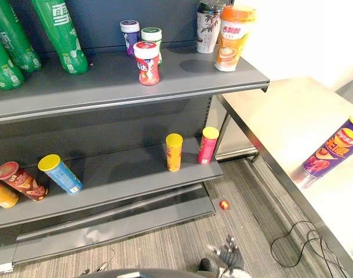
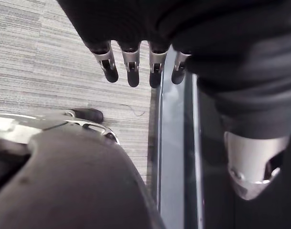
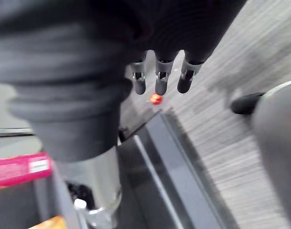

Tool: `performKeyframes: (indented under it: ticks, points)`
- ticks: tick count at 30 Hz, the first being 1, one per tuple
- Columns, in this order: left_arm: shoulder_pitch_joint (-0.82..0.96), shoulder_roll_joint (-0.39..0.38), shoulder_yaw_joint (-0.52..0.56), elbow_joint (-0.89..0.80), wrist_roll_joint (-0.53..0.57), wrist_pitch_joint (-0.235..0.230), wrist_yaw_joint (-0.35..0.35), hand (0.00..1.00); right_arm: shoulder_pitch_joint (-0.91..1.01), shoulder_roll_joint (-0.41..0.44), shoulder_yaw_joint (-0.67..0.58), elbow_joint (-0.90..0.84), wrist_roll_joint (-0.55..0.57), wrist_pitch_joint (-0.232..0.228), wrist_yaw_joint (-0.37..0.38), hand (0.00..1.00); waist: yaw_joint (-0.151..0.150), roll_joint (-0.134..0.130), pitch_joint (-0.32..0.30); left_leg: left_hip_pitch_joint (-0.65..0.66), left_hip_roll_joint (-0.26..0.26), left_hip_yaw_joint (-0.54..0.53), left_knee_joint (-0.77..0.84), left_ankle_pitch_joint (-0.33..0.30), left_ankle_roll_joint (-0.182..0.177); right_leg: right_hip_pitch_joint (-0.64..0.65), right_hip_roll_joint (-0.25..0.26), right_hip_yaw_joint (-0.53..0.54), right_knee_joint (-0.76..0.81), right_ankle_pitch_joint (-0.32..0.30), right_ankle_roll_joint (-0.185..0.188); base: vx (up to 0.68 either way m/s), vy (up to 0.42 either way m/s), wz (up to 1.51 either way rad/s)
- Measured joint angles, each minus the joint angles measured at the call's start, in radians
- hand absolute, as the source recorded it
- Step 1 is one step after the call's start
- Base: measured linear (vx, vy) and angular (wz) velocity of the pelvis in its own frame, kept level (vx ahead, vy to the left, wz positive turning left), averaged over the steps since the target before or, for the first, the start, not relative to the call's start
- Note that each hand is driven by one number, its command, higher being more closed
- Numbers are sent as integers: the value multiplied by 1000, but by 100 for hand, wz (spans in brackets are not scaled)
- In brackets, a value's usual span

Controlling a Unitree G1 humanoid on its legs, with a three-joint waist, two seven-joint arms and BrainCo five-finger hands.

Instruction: Put the gum and the chips on the shelf.

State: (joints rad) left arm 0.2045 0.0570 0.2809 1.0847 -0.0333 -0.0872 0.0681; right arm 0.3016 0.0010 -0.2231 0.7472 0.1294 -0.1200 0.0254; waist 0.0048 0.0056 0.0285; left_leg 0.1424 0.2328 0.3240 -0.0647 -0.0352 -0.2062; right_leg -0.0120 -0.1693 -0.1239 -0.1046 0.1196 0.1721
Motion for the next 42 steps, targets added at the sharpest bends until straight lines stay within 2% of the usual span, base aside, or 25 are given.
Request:
performKeyframes:
  ticks: [3, 10, 13, 19, 25, 27, 29, 31, 34, 36, 37, 38, 39, 40, 41, 42]
  points:
    - [-13, 6, -2, 27, -6, 0, -4, 0, -70, -27, -66, 161, -4, 7, -16, 0, 0, -2, 6, 3, -5, -9, 0, 0, 1, 14, -8, -12, 0, -1, 1, -20, 6, 11]
    - [-13, 6, 0, 45, -42, 0, -8, 0, -79, -34, -167, 320, -4, 32, -38, 0, 0, 0, 7, 1, -5, -30, -1, 1, 3, 24, -9, -29, 0, -2, 0, -14, -2, 7]
    - [-13, 7, 0, 53, -46, 0, -9, 0, -83, -33, -198, 337, -2, 50, -39, 0, 0, 2, 8, 2, -5, -30, -2, 1, 3, 25, -9, -30, 0, -3, 2, 0, 0, 0]
    - [-18, 8, -2, 69, -80, -1, -25, 0, -103, -34, -241, 384, 8, 54, -38, 0, 0, 9, 13, 1, -5, -31, -3, 1, 3, 24, -9, -31, -1, -3, 2, 0, 0, 0]
    - [-39, 29, -63, 102, -86, -14, -34, 0, -108, -42, -227, 390, 4, 50, -44, 0, -1, 1, 21, 0, -6, -34, 2, -2, 3, 24, -9, -30, -1, -3, 1, 0, 0, 0]
    - [-55, 35, -75, 101, -118, -14, -36, 0, -122, -44, -218, 391, 5, 49, -42, 0, -2, -5, 50, -30, -2, -45, 87, -42, 5, 32, -16, -29, 1, -6, 6, -17, 10, 2]
    - [-72, 31, -95, 100, -154, -18, -35, 0, -148, -63, -198, 390, 41, 45, -42, 0, -7, 13, 83, -130, 13, -75, 274, -129, 20, -13, -30, -25, 72, -22, 13, -62, 50, 7]
    - [-81, 33, -107, 100, -181, -19, -35, 0, -157, -64, -199, 388, 75, 43, -41, 0, -7, 15, 101, -166, 9, -86, 342, -163, 31, -44, -45, -16, 132, -40, 21, -50, 125, 4]
    - [-86, 59, -107, 99, -201, -20, -36, 0, -158, -41, -203, 376, 136, 38, -41, 0, -6, -19, 121, -212, 3, -57, 442, -222, 50, -80, -65, 29, 157, -36, 37, -101, 163, -32]
    - [-90, 77, -96, 99, -198, -22, -34, 0, -151, -8, -203, 338, 145, 21, -47, 0, -6, -63, 122, -259, 4, 8, 518, -264, 72, -146, -72, 96, 139, -28, 36, -177, 203, -93]
    - [-93, 87, -79, 99, -193, -22, -33, 0, -146, 11, -203, 312, 144, 20, -52, 0, -7, -80, 126, -273, 9, 54, 539, -278, 91, -165, -76, 99, 102, -58, -12, -144, 185, -102]
    - [-94, 88, -73, 99, -186, -22, -32, 0, -146, 16, -204, 306, 146, 20, -54, 0, -7, -83, 127, -268, 11, 82, 525, -272, 102, -170, -77, 75, 78, -107, -75, -129, 164, -125]
    - [-95, 75, -61, 95, -180, -25, -29, 0, -152, 5, -204, 300, 148, 20, -60, 0, -6, -48, 133, -253, 51, 158, 480, -246, 123, -194, -70, -19, 97, -137, -128, -60, 76, -124]
    - [-94, 68, -54, 84, -181, -29, -26, 0, -156, -4, -203, 296, 157, 21, -61, 0, -6, -36, 144, -237, 77, 197, 461, -233, 128, -224, -63, -85, 208, -114, -126, -20, 139, -152]
    - [-93, 69, -51, 82, -180, -34, -25, 0, -152, -3, -201, 299, 156, 21, -62, 0, -3, -39, 149, -190, 86, 255, 411, -210, 132, -224, -62, -157, 350, -126, -142, 21, 145, -121]
    - [-91, 71, -51, 82, -180, -34, -24, 0, -150, -1, -199, 304, 155, 21, -62, 0, -2, -41, 149, -168, 86, 283, 386, -198, 133, -208, -64, -184, 395, -131, -141, 33, 135, -121]
